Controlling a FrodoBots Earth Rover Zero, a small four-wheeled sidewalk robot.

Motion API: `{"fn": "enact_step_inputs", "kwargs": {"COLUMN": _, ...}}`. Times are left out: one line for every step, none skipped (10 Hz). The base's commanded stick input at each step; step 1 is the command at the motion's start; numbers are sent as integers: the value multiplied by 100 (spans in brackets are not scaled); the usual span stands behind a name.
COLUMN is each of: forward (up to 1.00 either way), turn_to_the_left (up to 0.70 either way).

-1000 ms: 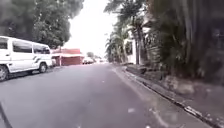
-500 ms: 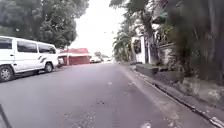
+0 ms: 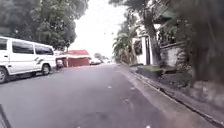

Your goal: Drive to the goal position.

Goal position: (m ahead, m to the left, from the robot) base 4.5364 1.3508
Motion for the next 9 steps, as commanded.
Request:
{"fn": "enact_step_inputs", "kwargs": {"forward": 77, "turn_to_the_left": 0}}
{"fn": "enact_step_inputs", "kwargs": {"forward": 85, "turn_to_the_left": 1}}
{"fn": "enact_step_inputs", "kwargs": {"forward": 85, "turn_to_the_left": 20}}
{"fn": "enact_step_inputs", "kwargs": {"forward": 85, "turn_to_the_left": 6}}
{"fn": "enact_step_inputs", "kwargs": {"forward": 85, "turn_to_the_left": 0}}
{"fn": "enact_step_inputs", "kwargs": {"forward": 85, "turn_to_the_left": 0}}
{"fn": "enact_step_inputs", "kwargs": {"forward": 85, "turn_to_the_left": 0}}
{"fn": "enact_step_inputs", "kwargs": {"forward": 85, "turn_to_the_left": 0}}
{"fn": "enact_step_inputs", "kwargs": {"forward": 85, "turn_to_the_left": 2}}
